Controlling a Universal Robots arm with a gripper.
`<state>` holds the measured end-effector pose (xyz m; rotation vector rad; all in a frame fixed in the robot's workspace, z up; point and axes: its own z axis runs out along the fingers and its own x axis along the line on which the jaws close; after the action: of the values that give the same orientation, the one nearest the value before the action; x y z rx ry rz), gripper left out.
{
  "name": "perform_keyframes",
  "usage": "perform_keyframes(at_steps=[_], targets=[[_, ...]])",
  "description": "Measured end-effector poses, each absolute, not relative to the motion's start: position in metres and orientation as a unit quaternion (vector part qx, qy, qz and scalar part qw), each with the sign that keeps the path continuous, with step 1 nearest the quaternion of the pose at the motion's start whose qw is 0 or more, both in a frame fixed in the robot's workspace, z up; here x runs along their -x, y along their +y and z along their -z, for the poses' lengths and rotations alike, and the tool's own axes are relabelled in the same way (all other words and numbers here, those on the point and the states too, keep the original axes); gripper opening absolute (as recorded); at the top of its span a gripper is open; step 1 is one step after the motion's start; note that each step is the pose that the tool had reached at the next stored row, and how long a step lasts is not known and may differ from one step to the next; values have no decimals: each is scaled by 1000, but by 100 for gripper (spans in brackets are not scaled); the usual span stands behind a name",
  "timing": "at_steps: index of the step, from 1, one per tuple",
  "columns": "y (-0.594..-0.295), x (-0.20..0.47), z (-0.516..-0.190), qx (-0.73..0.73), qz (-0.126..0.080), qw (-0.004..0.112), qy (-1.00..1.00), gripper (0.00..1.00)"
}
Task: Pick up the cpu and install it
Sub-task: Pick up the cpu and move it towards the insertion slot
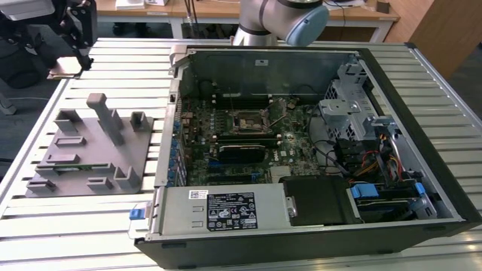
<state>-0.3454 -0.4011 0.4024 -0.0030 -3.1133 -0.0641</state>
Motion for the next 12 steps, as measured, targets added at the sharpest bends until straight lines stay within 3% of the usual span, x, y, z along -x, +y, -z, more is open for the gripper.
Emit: perform_keyframes(at_steps=[12], targets=[[-401, 315, -402, 1, 21, 14, -1000, 53]])
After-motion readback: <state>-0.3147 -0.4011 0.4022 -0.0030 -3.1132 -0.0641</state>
